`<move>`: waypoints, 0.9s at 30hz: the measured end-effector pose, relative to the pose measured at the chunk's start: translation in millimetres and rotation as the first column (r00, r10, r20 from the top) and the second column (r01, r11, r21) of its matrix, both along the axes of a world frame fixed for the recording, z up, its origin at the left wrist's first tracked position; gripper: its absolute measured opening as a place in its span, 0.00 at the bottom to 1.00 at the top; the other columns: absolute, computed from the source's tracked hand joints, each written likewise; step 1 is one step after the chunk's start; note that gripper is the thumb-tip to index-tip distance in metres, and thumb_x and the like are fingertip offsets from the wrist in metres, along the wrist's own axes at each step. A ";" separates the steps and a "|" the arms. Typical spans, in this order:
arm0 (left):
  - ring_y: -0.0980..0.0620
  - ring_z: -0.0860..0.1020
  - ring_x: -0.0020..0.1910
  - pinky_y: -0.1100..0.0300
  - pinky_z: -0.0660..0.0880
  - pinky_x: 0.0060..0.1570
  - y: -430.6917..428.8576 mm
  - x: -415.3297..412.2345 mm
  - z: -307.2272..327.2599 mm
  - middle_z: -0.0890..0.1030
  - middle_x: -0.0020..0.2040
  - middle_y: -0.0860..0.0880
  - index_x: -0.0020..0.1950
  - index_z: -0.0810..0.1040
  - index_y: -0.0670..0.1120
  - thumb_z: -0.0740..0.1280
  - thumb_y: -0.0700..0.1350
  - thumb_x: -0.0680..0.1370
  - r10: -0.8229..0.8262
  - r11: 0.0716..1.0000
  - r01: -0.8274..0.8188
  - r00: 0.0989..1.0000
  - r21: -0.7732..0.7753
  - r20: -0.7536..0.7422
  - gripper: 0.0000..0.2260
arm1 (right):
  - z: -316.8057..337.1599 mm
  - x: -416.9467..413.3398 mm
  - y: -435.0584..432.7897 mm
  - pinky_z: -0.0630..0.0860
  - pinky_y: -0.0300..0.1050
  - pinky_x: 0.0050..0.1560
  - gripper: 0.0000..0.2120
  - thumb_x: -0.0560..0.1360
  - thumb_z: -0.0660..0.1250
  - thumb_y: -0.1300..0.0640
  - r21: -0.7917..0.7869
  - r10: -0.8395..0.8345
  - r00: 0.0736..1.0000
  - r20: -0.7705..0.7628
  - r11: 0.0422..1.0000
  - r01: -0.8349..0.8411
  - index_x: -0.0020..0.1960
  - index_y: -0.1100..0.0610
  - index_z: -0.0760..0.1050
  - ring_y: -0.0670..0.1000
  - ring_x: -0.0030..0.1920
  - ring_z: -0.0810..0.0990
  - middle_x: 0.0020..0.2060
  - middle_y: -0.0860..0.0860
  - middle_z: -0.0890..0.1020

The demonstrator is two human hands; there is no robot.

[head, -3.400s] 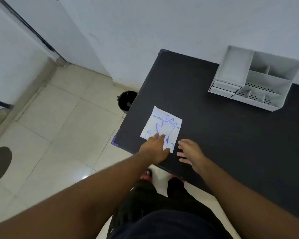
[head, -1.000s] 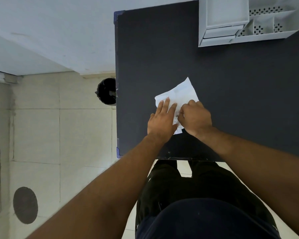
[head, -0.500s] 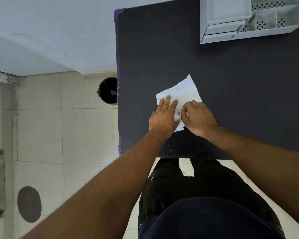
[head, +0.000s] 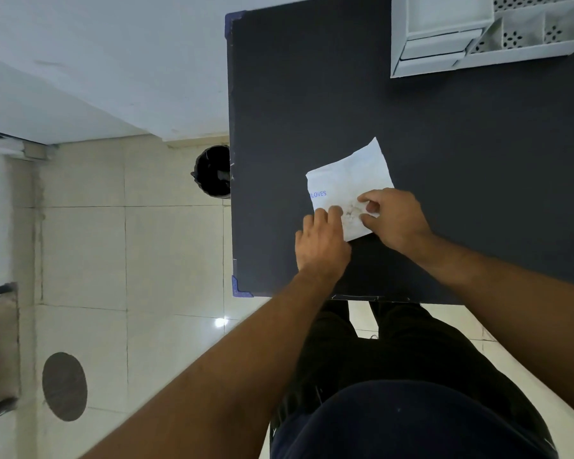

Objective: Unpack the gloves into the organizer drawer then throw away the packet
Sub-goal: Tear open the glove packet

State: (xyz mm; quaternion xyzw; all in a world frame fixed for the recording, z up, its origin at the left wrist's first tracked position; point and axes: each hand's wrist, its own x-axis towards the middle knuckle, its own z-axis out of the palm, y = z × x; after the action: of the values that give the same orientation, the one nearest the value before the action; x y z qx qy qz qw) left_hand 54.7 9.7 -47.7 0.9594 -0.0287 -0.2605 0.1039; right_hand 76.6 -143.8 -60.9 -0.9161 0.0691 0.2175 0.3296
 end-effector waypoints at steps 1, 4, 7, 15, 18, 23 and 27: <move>0.47 0.73 0.62 0.52 0.74 0.57 4.2 0.1 1.4 0.75 0.64 0.47 0.69 0.69 0.49 0.70 0.47 0.78 0.039 0.999 -0.040 0.999 -0.033 -0.020 0.21 | 0.0 -0.1 0.0 0.76 0.45 0.56 0.18 0.75 0.73 0.58 0.006 -0.007 1.000 0.005 1.000 0.007 0.65 0.56 0.79 0.53 0.51 0.81 0.51 0.53 0.83; 0.49 0.75 0.59 0.54 0.76 0.52 15.4 8.0 4.4 0.79 0.62 0.49 0.66 0.75 0.49 0.65 0.48 0.80 0.127 0.989 -0.127 0.992 -0.076 0.003 0.14 | -1.8 0.1 1.4 0.75 0.43 0.54 0.18 0.75 0.73 0.58 0.027 -0.035 0.999 0.011 0.999 0.035 0.64 0.56 0.80 0.52 0.49 0.81 0.51 0.53 0.83; 0.48 0.74 0.62 0.51 0.75 0.55 13.2 18.0 7.2 0.78 0.65 0.49 0.69 0.74 0.50 0.65 0.52 0.80 0.067 0.995 -0.062 0.996 -0.080 0.061 0.18 | -4.6 0.8 2.0 0.74 0.39 0.52 0.18 0.74 0.74 0.58 0.061 -0.064 0.998 -0.005 0.996 0.064 0.63 0.56 0.80 0.48 0.47 0.79 0.48 0.50 0.81; 0.45 0.79 0.55 0.51 0.80 0.50 -2.7 38.0 -1.4 0.81 0.59 0.46 0.65 0.79 0.46 0.64 0.47 0.83 0.038 0.998 -0.038 0.999 -0.040 0.012 0.12 | -11.7 -1.0 3.4 0.77 0.41 0.54 0.16 0.73 0.73 0.61 0.099 -0.116 0.993 -0.020 0.988 0.118 0.61 0.56 0.81 0.48 0.46 0.80 0.48 0.52 0.84; 0.45 0.82 0.48 0.50 0.82 0.50 2.8 41.4 -4.3 0.85 0.53 0.47 0.59 0.84 0.47 0.66 0.47 0.82 0.207 0.958 -0.218 0.975 -0.187 -0.078 0.10 | -11.0 -4.1 4.4 0.78 0.42 0.53 0.15 0.74 0.72 0.59 0.090 -0.131 0.991 0.001 0.987 0.130 0.60 0.56 0.81 0.49 0.46 0.80 0.48 0.52 0.84; 0.49 0.83 0.49 0.56 0.81 0.51 5.1 41.9 1.0 0.86 0.53 0.48 0.57 0.86 0.45 0.69 0.46 0.81 0.348 0.881 -0.376 0.926 -0.288 -0.144 0.09 | -11.1 -5.5 7.1 0.79 0.43 0.51 0.13 0.75 0.73 0.55 0.065 -0.141 0.990 0.026 0.988 0.139 0.59 0.52 0.82 0.48 0.45 0.80 0.47 0.50 0.83; 0.49 0.83 0.47 0.56 0.82 0.50 4.9 39.3 7.9 0.86 0.52 0.47 0.57 0.85 0.45 0.68 0.45 0.81 0.379 0.881 -0.403 0.915 -0.248 -0.139 0.09 | -9.9 -8.2 8.9 0.80 0.46 0.50 0.12 0.75 0.72 0.54 0.073 -0.099 0.995 0.025 0.993 0.097 0.58 0.50 0.83 0.49 0.45 0.81 0.45 0.49 0.82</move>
State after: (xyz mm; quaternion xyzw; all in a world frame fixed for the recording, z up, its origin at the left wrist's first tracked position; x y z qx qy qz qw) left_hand 94.0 14.5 -39.8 0.9098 0.1344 -0.2692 0.2859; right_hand 68.4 -134.9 -70.8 -0.9023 0.1013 0.1904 0.3733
